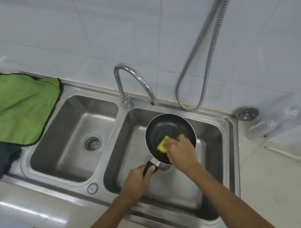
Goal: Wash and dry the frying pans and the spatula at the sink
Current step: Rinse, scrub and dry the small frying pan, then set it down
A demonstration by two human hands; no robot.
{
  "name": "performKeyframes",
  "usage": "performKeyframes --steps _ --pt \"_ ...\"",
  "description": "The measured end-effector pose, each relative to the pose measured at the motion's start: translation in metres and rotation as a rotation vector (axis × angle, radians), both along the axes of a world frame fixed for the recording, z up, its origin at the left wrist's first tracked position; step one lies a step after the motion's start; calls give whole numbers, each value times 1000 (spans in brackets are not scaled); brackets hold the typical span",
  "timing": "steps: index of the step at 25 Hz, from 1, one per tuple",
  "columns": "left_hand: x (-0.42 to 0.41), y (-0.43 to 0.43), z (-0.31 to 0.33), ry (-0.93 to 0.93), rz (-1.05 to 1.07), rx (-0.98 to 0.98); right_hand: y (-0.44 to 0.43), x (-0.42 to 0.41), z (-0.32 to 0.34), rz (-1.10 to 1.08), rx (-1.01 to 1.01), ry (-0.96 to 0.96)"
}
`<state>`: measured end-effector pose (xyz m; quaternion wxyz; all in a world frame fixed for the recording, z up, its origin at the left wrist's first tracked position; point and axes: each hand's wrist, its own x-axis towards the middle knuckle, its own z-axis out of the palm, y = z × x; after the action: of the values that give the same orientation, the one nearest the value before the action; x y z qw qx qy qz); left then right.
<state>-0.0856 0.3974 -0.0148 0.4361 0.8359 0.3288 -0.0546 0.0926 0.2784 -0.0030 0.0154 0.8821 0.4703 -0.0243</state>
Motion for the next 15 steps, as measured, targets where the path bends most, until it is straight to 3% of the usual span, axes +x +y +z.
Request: performKeyframes --steps 5,8,10,15 --pt "-10 19 3 1 -31 -47 32 31 16 -218 -41 8" --pt "-12 30 3 -1 -32 -31 1 8 10 -98 -35 -15" --pt "-14 27 0 6 -85 -22 6 -16 7 -50 10 65" --pt "-19 25 -3 1 -87 -3 25 16 8 -216 46 141"
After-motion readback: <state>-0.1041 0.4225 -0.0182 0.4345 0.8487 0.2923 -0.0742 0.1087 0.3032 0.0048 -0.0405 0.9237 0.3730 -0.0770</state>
